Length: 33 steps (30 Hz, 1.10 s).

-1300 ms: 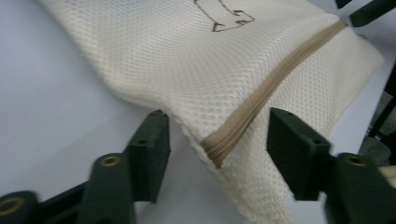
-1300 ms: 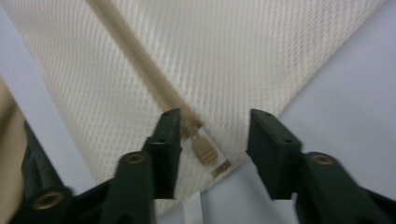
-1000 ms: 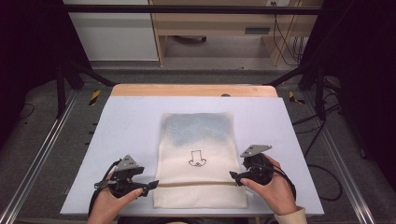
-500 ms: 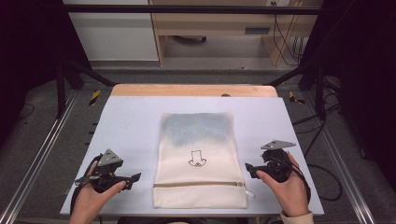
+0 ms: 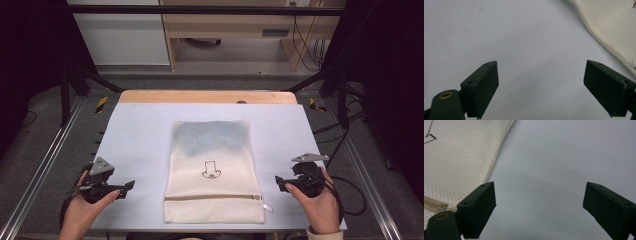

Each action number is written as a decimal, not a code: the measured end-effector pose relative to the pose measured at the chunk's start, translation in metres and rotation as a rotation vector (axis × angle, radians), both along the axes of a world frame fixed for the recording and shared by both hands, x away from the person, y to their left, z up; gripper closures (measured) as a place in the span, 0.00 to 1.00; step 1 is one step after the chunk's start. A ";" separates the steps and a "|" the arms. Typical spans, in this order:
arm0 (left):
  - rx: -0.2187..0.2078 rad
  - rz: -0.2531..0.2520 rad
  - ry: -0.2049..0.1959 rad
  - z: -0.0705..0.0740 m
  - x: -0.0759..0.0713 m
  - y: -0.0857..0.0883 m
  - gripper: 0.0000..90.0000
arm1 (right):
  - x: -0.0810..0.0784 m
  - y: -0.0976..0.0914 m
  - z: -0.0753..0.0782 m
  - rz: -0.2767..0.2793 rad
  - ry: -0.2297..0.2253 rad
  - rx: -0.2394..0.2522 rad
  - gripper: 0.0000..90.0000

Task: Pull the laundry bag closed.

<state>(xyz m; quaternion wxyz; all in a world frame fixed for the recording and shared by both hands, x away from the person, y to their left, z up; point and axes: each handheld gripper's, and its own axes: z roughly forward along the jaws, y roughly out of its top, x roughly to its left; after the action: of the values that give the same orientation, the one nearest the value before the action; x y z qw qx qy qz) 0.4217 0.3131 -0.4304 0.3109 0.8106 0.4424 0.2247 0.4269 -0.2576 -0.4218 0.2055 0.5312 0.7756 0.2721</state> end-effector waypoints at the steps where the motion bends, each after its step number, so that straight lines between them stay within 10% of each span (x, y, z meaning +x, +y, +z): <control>1: 0.017 -0.008 0.002 -0.001 0.000 0.001 0.14 | 0.000 -0.001 -0.001 0.001 -0.003 -0.001 0.13; 12: 0.091 0.009 0.018 -0.010 0.005 0.010 0.13 | -0.006 -0.016 -0.013 -0.021 0.030 0.014 0.12; 24: 0.047 0.055 -0.005 -0.014 0.012 0.036 0.12 | -0.012 -0.033 -0.028 -0.064 0.025 0.043 0.08; 33: -0.007 -0.007 -0.072 -0.019 0.015 0.038 0.06 | -0.019 -0.032 -0.034 0.006 0.001 0.080 0.11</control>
<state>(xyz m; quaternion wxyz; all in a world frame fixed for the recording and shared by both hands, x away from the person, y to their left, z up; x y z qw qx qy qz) 0.4370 0.3510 -0.4490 0.3302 0.8024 0.4290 0.2513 0.4080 -0.2892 -0.4558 0.1827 0.5368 0.7658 0.3032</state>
